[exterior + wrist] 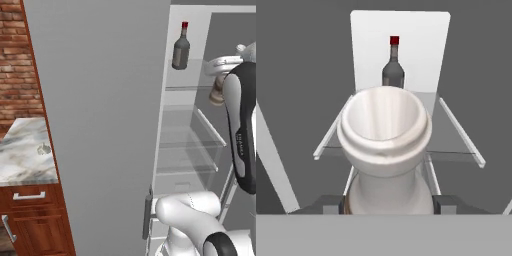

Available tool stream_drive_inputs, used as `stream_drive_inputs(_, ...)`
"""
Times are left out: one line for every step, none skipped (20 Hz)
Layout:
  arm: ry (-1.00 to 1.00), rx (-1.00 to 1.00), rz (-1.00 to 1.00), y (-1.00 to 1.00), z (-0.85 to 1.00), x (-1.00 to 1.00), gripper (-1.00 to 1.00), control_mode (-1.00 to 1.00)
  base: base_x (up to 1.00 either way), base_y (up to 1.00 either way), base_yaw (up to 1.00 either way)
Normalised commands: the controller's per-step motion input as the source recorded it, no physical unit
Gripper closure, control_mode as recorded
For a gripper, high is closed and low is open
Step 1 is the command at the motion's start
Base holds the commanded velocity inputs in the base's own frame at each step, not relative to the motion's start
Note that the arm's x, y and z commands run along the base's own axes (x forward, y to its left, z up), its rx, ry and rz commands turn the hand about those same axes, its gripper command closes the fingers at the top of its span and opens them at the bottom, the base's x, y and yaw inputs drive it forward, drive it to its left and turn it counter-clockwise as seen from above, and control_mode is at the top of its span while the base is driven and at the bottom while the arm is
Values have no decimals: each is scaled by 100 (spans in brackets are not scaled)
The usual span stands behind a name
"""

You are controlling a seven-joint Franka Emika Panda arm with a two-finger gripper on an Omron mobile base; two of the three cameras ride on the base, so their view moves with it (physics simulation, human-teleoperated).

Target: Place the liquors on the top shelf of the fridge to keep them out of children's reach, and place the garlic on lower shelves for easy access.

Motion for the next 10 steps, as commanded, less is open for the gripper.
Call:
stream_drive_inputs(-3,0,-1,-16,0,55,100,-100,0,0,0)
stream_drive_inputs(-1,0,-1,-22,0,56,100,-100,0,0,0)
stream_drive_inputs(0,0,-2,-26,0,55,100,-100,0,0,0)
stream_drive_inputs(0,0,-2,-25,0,53,100,-100,0,0,0)
stream_drive_inputs(0,0,-2,-25,0,54,100,-100,0,0,0)
stream_drive_inputs(0,0,-2,-24,0,54,100,-100,0,0,0)
stream_drive_inputs(0,0,-3,-25,0,54,100,-100,0,0,0)
stream_drive_inputs(0,0,-3,-27,0,54,100,-100,0,0,0)
stream_drive_inputs(0,1,-4,-28,0,56,100,-100,0,0,0)
stream_drive_inputs(0,1,-4,-29,0,56,100,-100,0,0,0)
